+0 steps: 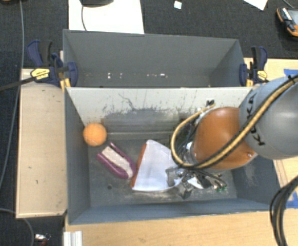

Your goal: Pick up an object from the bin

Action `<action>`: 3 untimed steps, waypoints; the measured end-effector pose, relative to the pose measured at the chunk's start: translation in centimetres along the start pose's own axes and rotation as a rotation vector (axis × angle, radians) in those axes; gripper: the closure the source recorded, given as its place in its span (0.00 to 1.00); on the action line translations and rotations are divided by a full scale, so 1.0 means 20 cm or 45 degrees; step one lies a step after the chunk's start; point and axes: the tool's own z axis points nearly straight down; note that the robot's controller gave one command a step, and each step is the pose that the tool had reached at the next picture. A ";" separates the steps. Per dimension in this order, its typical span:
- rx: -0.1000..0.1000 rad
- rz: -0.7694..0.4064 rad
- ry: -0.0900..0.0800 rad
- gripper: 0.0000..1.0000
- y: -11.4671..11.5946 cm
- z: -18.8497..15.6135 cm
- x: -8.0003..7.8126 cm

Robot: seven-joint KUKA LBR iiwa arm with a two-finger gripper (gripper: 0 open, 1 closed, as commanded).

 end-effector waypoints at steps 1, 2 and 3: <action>-0.001 0.002 0.001 1.00 0.00 -0.06 0.00; -0.001 0.005 -0.002 1.00 0.00 -0.13 0.00; -0.003 0.008 0.002 1.00 0.00 -0.25 0.00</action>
Offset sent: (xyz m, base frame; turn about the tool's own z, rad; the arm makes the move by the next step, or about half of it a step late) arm -0.0003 0.0002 0.0284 0.0009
